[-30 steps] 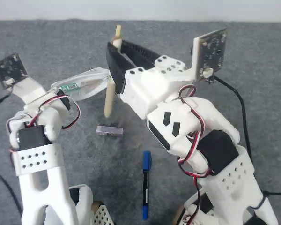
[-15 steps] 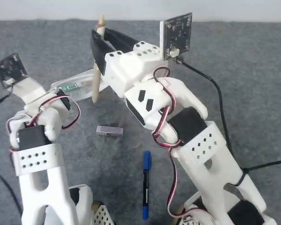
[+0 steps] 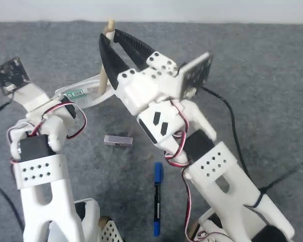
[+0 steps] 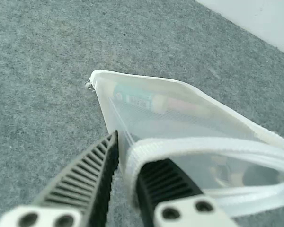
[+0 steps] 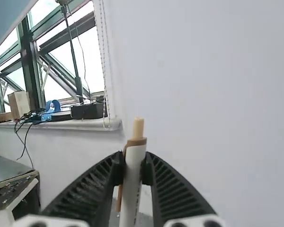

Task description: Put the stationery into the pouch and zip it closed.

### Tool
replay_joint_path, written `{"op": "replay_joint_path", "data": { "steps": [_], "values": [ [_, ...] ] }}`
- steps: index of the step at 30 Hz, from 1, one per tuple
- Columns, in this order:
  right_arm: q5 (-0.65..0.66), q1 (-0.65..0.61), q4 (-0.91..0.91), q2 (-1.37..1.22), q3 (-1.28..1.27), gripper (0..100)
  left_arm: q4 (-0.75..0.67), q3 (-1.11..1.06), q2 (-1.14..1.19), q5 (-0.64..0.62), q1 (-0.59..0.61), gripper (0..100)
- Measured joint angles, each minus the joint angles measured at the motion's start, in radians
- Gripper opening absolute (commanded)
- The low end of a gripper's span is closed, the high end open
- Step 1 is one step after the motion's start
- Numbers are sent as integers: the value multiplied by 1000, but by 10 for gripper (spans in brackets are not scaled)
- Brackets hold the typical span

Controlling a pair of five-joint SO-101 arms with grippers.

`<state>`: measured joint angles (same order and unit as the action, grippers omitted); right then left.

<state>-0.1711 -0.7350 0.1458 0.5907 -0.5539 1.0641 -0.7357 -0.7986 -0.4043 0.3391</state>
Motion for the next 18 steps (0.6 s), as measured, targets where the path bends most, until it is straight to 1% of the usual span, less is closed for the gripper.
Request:
{"op": "replay_joint_path", "data": {
  "steps": [3, 10, 18],
  "values": [
    [31, 0, 98, 0, -46, 6, 0, 0, 0, 0, 0, 9],
    [35, 0, 140, -14, -54, 6, 0, 0, 0, 0, 0, 9],
    [41, 0, 313, -226, -54, 6, 0, 0, 0, 0, 0, 9]
  ]
}}
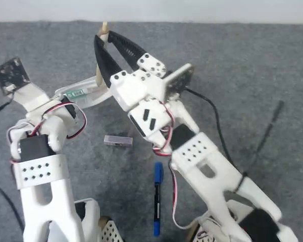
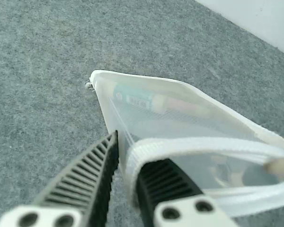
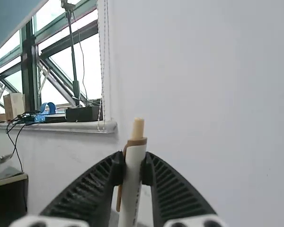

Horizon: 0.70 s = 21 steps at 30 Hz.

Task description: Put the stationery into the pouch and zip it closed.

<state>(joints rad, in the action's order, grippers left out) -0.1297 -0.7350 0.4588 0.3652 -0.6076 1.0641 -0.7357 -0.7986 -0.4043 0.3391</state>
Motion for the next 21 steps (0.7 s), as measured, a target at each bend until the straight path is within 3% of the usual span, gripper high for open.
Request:
{"op": "replay_joint_path", "data": {
  "steps": [9, 21],
  "values": [
    [0, -2, 26, -150, 2, 6, 0, 0, 0, 0, 0, 9],
    [0, -28, 35, -164, -51, 6, 0, -3, 2, 0, 0, 9]
  ]
}}
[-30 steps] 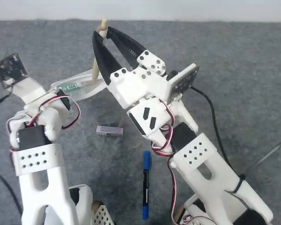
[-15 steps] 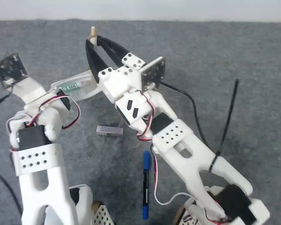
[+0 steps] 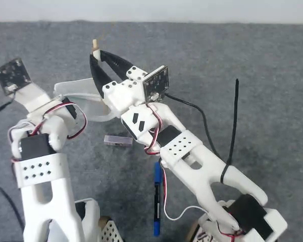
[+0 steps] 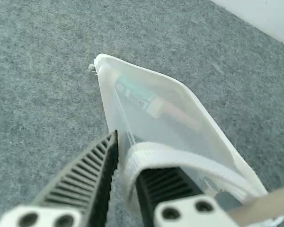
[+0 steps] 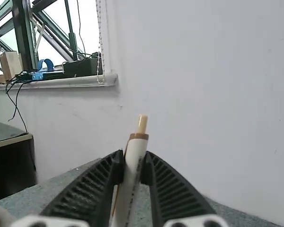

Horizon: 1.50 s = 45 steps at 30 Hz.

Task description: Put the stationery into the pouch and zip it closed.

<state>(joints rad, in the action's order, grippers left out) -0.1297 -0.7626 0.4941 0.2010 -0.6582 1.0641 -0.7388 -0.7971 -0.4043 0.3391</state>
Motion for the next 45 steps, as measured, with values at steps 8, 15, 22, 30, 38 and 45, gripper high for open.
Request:
{"op": "replay_joint_path", "data": {
  "steps": [8, 15, 22, 30, 38, 45],
  "values": [
    [2, -25, -5, 135, -89, 6, 0, 0, 0, 0, 0, 9],
    [124, -95, -6, 385, -273, 6, 0, 0, 0, 0, 0, 9],
    [169, -109, 247, 442, -431, 6, 0, 0, 0, 0, 0, 9],
    [172, -110, 459, 308, -454, 6, 0, 0, 0, 0, 0, 9],
    [175, -69, 614, 92, -454, 6, 0, 0, 0, 0, 0, 9],
    [175, -71, 626, 74, -454, 6, 0, 0, 0, 0, 0, 9]
  ]
}}
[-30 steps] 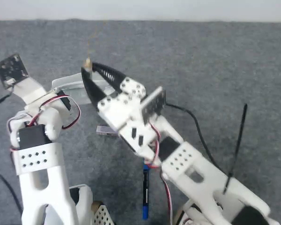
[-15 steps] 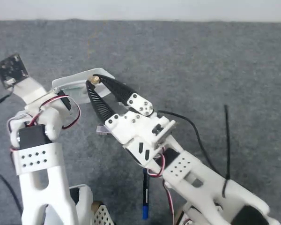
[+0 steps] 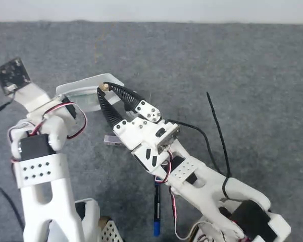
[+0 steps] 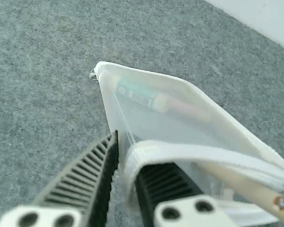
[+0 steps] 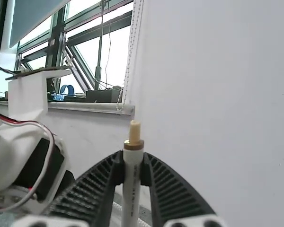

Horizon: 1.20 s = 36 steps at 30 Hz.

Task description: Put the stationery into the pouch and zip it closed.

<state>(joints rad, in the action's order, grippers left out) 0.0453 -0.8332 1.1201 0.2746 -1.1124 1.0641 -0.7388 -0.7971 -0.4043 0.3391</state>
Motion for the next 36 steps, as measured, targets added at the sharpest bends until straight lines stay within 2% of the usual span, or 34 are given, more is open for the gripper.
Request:
{"op": "replay_joint_path", "data": {
  "steps": [6, 11, 17, 24, 36],
  "values": [
    [0, 0, -3, 0, -8, 7, 0, 0, 0, 0, 0, 9],
    [0, 0, -89, 0, -8, 9, 0, 0, 0, 0, 0, 9],
    [0, -2, -121, 0, -8, 199, 0, 0, 0, 0, 0, 9],
    [0, -21, -195, 0, -8, 151, 0, 0, 0, 0, 0, 9],
    [0, -43, -195, 11, -32, 146, 0, 0, 0, 0, 0, 9]
  ]
}}
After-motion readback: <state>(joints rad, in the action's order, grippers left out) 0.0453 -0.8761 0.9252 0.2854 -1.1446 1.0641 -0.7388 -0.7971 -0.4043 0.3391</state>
